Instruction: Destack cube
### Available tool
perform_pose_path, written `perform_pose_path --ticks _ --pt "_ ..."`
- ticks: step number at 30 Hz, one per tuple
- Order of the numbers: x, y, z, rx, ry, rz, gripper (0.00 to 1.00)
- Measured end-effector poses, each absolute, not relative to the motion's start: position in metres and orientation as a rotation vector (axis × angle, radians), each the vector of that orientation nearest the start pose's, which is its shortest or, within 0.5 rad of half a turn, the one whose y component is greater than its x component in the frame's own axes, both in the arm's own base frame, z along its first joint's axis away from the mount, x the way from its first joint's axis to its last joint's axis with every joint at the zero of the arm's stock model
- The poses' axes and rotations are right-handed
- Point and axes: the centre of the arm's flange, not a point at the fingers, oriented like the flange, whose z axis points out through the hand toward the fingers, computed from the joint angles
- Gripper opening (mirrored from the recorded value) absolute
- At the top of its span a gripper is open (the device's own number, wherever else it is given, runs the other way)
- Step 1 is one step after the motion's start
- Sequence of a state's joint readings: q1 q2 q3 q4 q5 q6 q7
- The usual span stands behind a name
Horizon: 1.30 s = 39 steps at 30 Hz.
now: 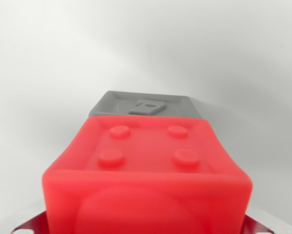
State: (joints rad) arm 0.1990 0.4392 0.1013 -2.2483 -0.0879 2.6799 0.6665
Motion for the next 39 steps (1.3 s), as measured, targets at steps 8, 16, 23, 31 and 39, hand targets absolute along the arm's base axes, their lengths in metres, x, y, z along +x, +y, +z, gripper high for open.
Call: perform_pose_path --ticks 8,16,23,31,39 --pt "0.514 0.164 0.169 -3.105 0.464 0.009 0.0" --pt "0.514 0.164 0.169 -3.106 0.464 0.009 0.0" --pt "0.514 0.164 0.177 -3.106 0.463 0.003 0.0" --pt "0.515 0.164 0.19 -3.107 0.463 0.001 0.0" --pt "0.515 0.164 0.206 -3.108 0.465 0.0 0.0"
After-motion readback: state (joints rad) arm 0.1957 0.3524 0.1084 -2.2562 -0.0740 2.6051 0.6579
